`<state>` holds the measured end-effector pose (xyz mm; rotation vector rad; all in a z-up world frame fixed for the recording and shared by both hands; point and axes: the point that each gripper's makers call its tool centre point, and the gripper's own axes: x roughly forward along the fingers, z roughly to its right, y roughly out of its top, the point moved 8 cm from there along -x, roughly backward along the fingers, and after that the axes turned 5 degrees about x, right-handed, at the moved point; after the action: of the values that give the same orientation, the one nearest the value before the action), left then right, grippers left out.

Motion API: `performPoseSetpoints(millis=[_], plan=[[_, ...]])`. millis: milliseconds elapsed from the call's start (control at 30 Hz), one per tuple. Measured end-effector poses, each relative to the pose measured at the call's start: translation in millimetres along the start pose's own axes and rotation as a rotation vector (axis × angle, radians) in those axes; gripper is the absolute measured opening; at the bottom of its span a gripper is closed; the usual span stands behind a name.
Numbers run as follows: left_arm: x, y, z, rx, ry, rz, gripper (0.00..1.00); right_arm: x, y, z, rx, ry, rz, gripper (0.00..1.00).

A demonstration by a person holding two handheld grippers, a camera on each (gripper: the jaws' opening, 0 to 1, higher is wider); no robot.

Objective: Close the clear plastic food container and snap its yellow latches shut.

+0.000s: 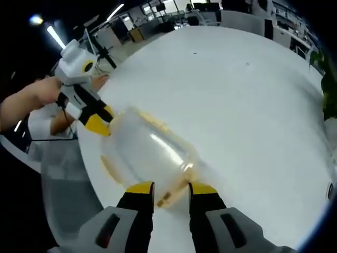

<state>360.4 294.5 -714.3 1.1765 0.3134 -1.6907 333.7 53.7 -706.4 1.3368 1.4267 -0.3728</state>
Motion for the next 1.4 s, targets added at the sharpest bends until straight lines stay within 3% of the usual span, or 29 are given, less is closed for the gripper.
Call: performPoseSetpoints(millis=[433,600,667,700,733,933,967,1167,1300,1400], plan=[[0.6,1.3,0.5,-0.009,-0.013,-0.014,0.22,1.9,1.4,-2.0,0.003,0.003,-0.033,0.2],[1.2,2.8,1.2,-0.003,-0.01,-0.027,0.21,-1.2,2.7,2.3,0.012,0.011,-0.023,0.13],[1.1,2.0,2.3,-0.011,-0.017,-0.03,0.2,-1.2,4.6,3.1,-0.027,0.002,-0.005,0.09],[4.0,3.9,6.7,-0.014,-0.06,-0.02,0.19,-0.8,4.8,0.9,-0.011,0.002,-0.003,0.1],[4.2,4.1,4.4,-0.013,-0.014,-0.038,0.19,-0.8,5.1,-0.3,-0.012,-0.005,-0.006,0.1],[3.1,4.3,4.8,-0.012,-0.028,-0.058,0.19,0.3,5.4,3.8,0.03,0.0,-0.017,0.1],[1.9,2.7,5.0,-0.02,-0.03,-0.061,0.19,1.4,6.4,2.2,0.027,0.034,-0.011,0.11],[0.9,1.5,0.7,-0.028,-0.03,-0.054,0.19,-0.9,5.2,3.6,0.084,0.026,-0.027,0.1],[0.2,2.2,0.0,-0.011,-0.033,-0.067,0.2,-2.2,3.6,4.2,0.075,0.031,-0.021,0.11],[-1.4,-0.7,-2.6,-0.008,-0.041,-0.05,0.21,-1.7,-0.1,2.8,0.144,0.026,0.002,0.11]])
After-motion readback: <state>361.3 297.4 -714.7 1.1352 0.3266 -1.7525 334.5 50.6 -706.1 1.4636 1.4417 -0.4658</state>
